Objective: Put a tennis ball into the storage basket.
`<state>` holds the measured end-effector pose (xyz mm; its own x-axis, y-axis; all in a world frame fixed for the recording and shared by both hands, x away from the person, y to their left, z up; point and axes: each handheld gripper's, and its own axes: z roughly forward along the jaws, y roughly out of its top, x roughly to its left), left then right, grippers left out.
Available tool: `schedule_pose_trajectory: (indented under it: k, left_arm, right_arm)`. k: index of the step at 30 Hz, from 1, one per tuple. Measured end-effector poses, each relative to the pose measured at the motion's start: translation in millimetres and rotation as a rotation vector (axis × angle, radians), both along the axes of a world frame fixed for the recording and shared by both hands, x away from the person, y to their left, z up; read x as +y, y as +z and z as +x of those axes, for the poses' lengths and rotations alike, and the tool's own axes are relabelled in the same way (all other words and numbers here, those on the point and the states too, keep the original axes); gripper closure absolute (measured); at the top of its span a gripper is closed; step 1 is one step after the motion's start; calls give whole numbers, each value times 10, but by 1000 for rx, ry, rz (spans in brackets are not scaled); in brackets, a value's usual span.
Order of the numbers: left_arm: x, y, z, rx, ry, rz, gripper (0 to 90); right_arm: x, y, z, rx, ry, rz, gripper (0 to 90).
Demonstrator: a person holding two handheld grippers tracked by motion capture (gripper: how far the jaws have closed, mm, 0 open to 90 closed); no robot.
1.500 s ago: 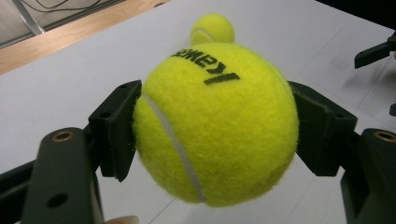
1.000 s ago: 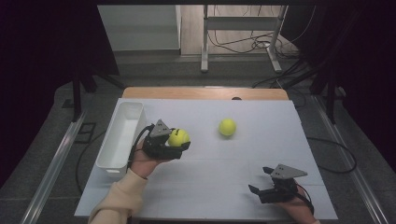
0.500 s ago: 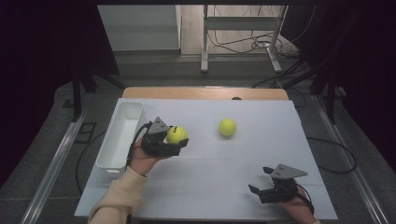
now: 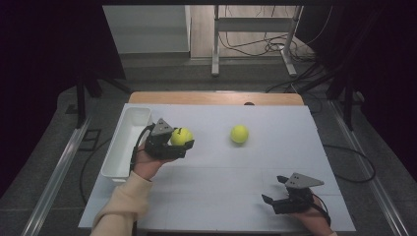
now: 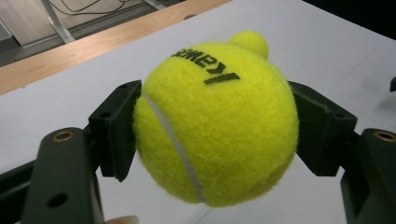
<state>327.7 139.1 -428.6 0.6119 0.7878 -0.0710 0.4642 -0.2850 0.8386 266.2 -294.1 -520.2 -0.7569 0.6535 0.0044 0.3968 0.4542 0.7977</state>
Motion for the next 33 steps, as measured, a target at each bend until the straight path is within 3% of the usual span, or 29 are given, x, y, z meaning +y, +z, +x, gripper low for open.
schedule_pose_trajectory:
  k: [14,33]
  left_arm:
    - [183,60,115,-3,64,-10,261]
    - [409,126,263,9,142,15,261]
  right_arm:
    - [-2,1,1,1,-1,3,98]
    - [0,2,4,1,0,6,98]
